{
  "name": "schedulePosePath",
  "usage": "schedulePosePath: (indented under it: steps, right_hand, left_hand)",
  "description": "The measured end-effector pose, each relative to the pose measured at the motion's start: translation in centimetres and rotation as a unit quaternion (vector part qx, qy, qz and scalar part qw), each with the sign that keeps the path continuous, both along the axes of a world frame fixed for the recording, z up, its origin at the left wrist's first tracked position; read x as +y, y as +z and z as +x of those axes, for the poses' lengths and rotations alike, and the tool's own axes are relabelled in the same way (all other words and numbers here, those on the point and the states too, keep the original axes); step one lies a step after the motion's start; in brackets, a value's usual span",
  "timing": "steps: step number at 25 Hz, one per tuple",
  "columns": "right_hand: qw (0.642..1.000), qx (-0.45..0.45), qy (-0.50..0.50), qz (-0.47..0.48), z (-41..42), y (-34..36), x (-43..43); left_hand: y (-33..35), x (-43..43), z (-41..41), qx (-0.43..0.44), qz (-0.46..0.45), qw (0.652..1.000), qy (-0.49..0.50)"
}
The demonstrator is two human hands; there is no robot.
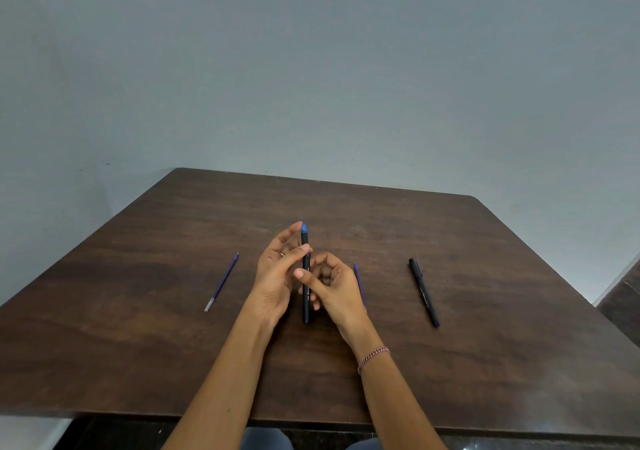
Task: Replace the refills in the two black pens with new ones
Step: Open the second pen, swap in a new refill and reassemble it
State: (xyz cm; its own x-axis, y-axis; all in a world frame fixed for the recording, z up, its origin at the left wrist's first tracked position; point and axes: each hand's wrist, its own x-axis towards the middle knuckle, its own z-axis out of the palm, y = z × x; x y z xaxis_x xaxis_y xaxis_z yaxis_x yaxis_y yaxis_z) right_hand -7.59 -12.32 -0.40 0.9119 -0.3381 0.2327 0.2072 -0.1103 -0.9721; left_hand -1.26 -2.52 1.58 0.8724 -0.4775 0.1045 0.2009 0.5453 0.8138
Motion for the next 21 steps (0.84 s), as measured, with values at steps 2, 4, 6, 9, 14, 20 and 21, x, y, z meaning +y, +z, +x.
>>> schedulePosePath:
  steps: [2, 4, 6, 9, 14, 20, 21]
  right_hand:
    - [1.000, -0.004, -0.002, -0.002, -0.01, 0.06, 0.03]
    - [1.000, -0.010, -0.001, -0.005, 0.00, 0.11, 0.08]
    - [1.000, -0.011, 0.002, -0.008, -0.02, 0.15, 0.15]
    - [1.000, -0.011, 0.004, -0.007, -0.03, 0.14, 0.16]
    - [1.000, -0.003, 0.007, -0.018, -0.04, -0.01, 0.15]
    - [0.999, 0.006, 0.022, -0.025, -0.04, -0.08, 0.24]
    - [0.999, 0.007, 0.026, -0.025, -0.05, -0.09, 0.24]
  left_hand:
    - [-0.03, -0.01, 0.00, 0.006, -0.001, 1.000, 0.000]
    - [-0.08, -0.05, 0.06, 0.009, 0.000, 1.000, 0.002]
    - [-0.18, -0.10, 0.15, 0.010, 0.008, 1.000, 0.007]
    - [-0.38, -0.16, 0.20, 0.007, 0.013, 1.000, 0.023]
    - [-0.67, -0.12, 0.53, 0.019, 0.005, 0.999, 0.048]
    - [-0.44, 0.04, 0.60, 0.020, -0.009, 0.997, 0.078]
    - [-0.41, 0.07, 0.64, 0.021, -0.014, 0.996, 0.086]
